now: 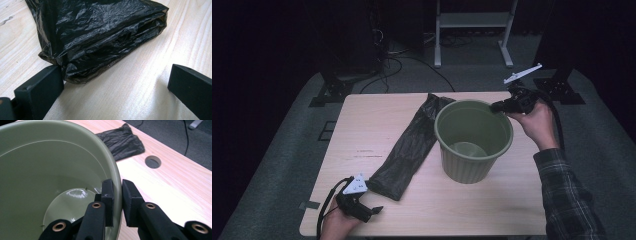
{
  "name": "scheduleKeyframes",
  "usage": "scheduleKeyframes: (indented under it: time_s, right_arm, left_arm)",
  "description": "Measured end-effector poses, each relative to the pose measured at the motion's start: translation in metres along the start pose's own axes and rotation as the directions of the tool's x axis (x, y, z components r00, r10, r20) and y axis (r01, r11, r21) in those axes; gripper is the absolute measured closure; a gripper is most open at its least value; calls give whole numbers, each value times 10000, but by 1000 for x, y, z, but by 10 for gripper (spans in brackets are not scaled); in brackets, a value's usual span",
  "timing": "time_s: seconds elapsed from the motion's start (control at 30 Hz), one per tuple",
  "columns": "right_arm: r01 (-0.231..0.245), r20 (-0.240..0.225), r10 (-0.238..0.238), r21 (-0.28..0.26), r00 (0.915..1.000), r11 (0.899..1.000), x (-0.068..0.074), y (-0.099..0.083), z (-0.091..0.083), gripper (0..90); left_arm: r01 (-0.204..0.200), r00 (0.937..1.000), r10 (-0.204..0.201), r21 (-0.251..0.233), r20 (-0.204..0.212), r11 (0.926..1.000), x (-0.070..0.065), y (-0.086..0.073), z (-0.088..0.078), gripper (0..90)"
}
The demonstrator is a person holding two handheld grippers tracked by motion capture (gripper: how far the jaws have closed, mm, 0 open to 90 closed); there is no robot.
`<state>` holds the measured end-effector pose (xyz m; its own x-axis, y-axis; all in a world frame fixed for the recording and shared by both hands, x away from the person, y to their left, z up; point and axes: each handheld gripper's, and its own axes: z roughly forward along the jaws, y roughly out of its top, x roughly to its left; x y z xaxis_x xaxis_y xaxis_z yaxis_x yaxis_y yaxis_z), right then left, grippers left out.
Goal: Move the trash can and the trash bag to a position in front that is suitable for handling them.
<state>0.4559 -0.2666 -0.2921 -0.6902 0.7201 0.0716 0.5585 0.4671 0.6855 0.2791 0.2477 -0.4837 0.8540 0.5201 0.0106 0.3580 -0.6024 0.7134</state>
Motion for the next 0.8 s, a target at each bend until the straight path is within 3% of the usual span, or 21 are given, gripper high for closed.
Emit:
scheduleKeyframes:
  time_s: [0.4,0.8]
  right_arm:
    - [643,-249,-641,48,9976,9979,38,2,5,804]
    - [1061,-613,-1059,13,9925,9943,67,10,16,804]
  left_arm:
    - [23,10000,-23,-14,-5,10000,0,0,0,0]
    - [28,10000,-28,-12,-1,10000,0,0,0,0]
